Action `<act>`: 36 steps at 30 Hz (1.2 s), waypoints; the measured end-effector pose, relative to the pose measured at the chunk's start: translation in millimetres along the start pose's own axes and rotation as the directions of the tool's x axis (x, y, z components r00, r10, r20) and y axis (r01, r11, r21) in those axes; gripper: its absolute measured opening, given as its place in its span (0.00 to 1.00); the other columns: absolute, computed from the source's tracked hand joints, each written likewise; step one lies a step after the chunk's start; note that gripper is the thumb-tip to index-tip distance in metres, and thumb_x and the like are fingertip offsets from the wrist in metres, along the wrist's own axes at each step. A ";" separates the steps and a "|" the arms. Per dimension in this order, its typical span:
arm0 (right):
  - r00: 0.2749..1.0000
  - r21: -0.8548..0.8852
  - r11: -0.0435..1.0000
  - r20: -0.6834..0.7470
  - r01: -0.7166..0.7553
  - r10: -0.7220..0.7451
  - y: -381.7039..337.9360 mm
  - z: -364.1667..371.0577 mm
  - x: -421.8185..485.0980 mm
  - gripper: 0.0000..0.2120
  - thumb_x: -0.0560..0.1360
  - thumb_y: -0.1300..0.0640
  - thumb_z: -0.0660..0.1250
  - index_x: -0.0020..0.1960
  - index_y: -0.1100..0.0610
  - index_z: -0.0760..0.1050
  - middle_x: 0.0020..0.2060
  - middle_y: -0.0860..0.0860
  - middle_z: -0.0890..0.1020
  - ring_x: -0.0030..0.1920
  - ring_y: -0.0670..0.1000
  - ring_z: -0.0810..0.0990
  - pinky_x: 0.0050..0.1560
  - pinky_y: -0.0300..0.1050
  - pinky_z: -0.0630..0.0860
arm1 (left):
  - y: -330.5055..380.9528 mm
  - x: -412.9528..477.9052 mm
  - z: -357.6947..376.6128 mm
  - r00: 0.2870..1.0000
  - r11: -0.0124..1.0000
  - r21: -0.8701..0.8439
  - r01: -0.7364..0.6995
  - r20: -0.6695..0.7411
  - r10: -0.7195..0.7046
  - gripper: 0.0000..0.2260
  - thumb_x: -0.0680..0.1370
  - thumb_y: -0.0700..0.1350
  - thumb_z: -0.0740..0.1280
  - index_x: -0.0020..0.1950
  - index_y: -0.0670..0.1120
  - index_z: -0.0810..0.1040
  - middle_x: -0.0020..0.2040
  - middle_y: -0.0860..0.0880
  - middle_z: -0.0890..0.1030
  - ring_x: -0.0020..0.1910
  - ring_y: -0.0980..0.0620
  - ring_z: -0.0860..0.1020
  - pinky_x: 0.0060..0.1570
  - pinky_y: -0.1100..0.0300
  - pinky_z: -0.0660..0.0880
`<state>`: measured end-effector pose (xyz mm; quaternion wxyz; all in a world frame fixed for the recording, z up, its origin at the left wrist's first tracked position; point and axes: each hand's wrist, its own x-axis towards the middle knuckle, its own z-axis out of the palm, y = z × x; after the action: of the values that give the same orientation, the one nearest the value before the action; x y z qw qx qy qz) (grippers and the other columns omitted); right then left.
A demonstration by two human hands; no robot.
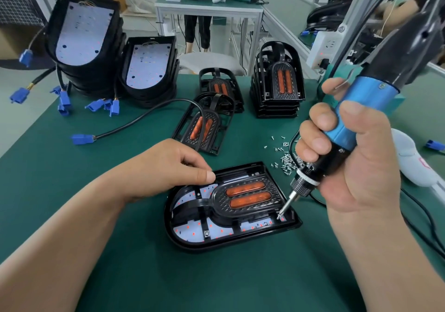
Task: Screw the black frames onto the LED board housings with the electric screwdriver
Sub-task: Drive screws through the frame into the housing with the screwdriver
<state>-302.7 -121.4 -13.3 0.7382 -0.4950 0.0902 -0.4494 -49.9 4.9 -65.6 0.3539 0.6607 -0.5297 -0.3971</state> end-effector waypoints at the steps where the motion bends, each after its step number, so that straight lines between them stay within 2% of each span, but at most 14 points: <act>1: 1.000 -0.003 1.000 0.004 0.001 -0.001 0.5 -0.2 -0.1 0.11 0.79 0.57 0.56 0.57 0.52 0.74 0.36 0.46 0.73 0.28 0.45 0.70 0.30 0.40 0.71 | 0.1 0.0 0.3 1.000 1.000 0.001 0.001 -0.001 -0.001 0.09 0.72 0.56 0.78 0.46 0.53 0.90 0.42 0.52 0.88 0.40 0.62 0.83 0.42 0.71 0.74; 5: 0.999 -0.005 1.000 0.047 0.004 -0.004 1.8 -0.5 -1.1 0.11 0.77 0.58 0.60 0.58 0.53 0.75 0.36 0.46 0.73 0.28 0.46 0.70 0.31 0.40 0.71 | 1.1 -1.2 1.3 1.000 0.999 0.036 0.002 -0.013 -0.002 0.12 0.71 0.60 0.77 0.46 0.54 0.89 0.42 0.52 0.88 0.40 0.61 0.82 0.42 0.69 0.75; 9: 0.993 0.012 1.000 0.121 -0.019 0.017 2.2 -0.6 -2.5 0.14 0.75 0.55 0.64 0.60 0.53 0.75 0.37 0.47 0.73 0.28 0.45 0.70 0.30 0.39 0.71 | 1.1 -2.1 3.2 0.999 0.995 0.102 -0.009 -0.042 0.014 0.15 0.70 0.64 0.75 0.45 0.54 0.89 0.38 0.51 0.85 0.35 0.61 0.77 0.38 0.68 0.73; 11: 0.985 0.015 0.999 0.167 -0.033 0.030 2.6 0.1 -3.2 0.17 0.74 0.56 0.71 0.61 0.53 0.76 0.36 0.47 0.73 0.28 0.45 0.70 0.30 0.39 0.71 | 1.0 -2.0 5.1 0.998 0.993 0.114 -0.011 -0.059 0.018 0.15 0.70 0.63 0.75 0.44 0.53 0.88 0.33 0.54 0.81 0.32 0.61 0.74 0.34 0.69 0.70; 13: 0.976 0.017 0.999 0.215 -0.044 0.039 2.9 1.3 -4.1 0.22 0.71 0.49 0.78 0.61 0.53 0.76 0.36 0.47 0.73 0.28 0.45 0.71 0.30 0.39 0.72 | 1.1 -2.0 6.9 0.997 0.993 0.121 -0.008 -0.071 0.017 0.13 0.71 0.61 0.76 0.42 0.52 0.88 0.29 0.56 0.76 0.30 0.61 0.71 0.32 0.69 0.68; 15: 0.968 0.020 0.999 0.247 -0.048 0.042 3.2 2.3 -5.6 0.22 0.71 0.46 0.79 0.60 0.53 0.76 0.36 0.47 0.73 0.27 0.45 0.71 0.30 0.39 0.72 | 1.5 -2.1 8.2 0.997 0.992 0.125 -0.012 -0.079 0.022 0.11 0.73 0.58 0.77 0.42 0.52 0.87 0.28 0.57 0.73 0.28 0.61 0.69 0.30 0.71 0.66; 18: 0.958 0.014 0.997 0.281 -0.071 0.064 3.9 3.8 -6.5 0.22 0.71 0.47 0.80 0.58 0.53 0.75 0.35 0.47 0.73 0.27 0.45 0.71 0.30 0.39 0.72 | 2.0 -1.8 8.7 0.995 0.991 0.131 -0.021 -0.093 0.033 0.12 0.71 0.59 0.77 0.41 0.51 0.87 0.27 0.57 0.71 0.28 0.60 0.68 0.30 0.69 0.66; 26: 0.930 0.002 0.993 0.350 -0.118 0.110 5.1 3.9 -7.1 0.20 0.70 0.51 0.81 0.54 0.52 0.74 0.34 0.47 0.74 0.26 0.45 0.72 0.28 0.39 0.72 | 2.9 -2.4 8.4 0.994 0.992 0.118 -0.037 -0.097 0.049 0.14 0.70 0.61 0.76 0.42 0.51 0.88 0.29 0.55 0.72 0.31 0.58 0.69 0.31 0.67 0.66; 31: 0.936 0.009 0.996 0.343 -0.088 0.080 8.7 1.4 -7.9 0.22 0.72 0.49 0.80 0.60 0.55 0.76 0.35 0.47 0.74 0.27 0.44 0.72 0.29 0.39 0.73 | 5.1 -2.8 11.2 0.991 0.993 0.105 -0.052 -0.120 0.065 0.11 0.71 0.59 0.77 0.42 0.52 0.87 0.28 0.56 0.71 0.30 0.57 0.68 0.32 0.66 0.66; 36: 0.968 0.040 0.998 0.251 -0.041 0.030 8.3 -3.4 -2.4 0.28 0.74 0.40 0.77 0.65 0.54 0.73 0.37 0.46 0.73 0.30 0.43 0.72 0.31 0.39 0.73 | 2.5 -2.1 8.6 0.992 0.993 0.101 -0.057 -0.109 0.068 0.06 0.75 0.52 0.79 0.41 0.51 0.87 0.28 0.57 0.71 0.29 0.60 0.68 0.31 0.70 0.66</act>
<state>-301.4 -121.0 -22.5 0.7626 -0.5291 -0.0048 -0.3722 -58.9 6.0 -66.7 0.3624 0.6815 -0.5484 -0.3216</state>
